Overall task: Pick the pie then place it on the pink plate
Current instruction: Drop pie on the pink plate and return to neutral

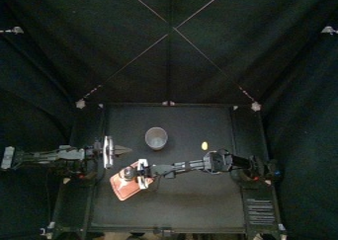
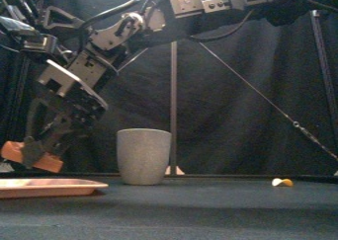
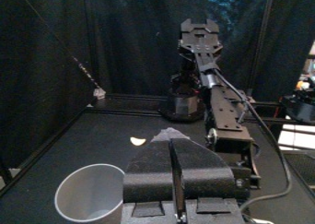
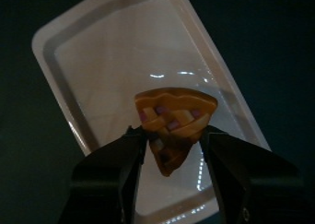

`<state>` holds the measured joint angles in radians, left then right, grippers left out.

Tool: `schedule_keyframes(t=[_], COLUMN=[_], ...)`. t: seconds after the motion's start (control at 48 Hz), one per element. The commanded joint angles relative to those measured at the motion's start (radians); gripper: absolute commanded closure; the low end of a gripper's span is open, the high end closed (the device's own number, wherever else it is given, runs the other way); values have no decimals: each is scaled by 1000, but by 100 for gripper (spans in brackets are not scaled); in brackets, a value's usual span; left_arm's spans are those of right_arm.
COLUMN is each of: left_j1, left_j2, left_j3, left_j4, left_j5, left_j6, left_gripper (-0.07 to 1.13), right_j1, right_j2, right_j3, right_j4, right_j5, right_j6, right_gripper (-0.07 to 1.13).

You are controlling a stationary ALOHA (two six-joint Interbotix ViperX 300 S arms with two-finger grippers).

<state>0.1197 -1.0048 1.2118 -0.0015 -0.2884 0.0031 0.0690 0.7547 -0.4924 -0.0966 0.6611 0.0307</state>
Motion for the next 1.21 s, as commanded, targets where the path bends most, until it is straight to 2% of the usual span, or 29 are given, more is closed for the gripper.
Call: schedule_keyframes(t=[0.021, 0.188, 0.458, 0.625, 0.958, 1.208], left_j1=[12, 18, 17, 21, 26, 37], left_j2=[2, 2, 2, 3, 2, 3], left_j3=[-15, -15, -12, -8, -6, -6], left_j4=[0, 0, 0, 0, 0, 0], left_j5=[-9, -11, -9, -11, -14, -18], left_j6=[2, 0, -2, 0, 0, 0], left_gripper=[106, 106, 106, 106, 106, 106], right_j1=[11, 12, 15, 17, 11, -12], right_j2=[-15, -17, -92, -253, -607, -788], right_j3=[-58, -55, 38, 259, 778, 1045], right_j4=[25, 43, 34, 41, 121, 132], right_j5=[-5, -8, -15, -199, -561, -606], right_j6=[-3, 2, -2, 3, 8, 9], right_gripper=[24, 6, 5, 5, 5, 5])
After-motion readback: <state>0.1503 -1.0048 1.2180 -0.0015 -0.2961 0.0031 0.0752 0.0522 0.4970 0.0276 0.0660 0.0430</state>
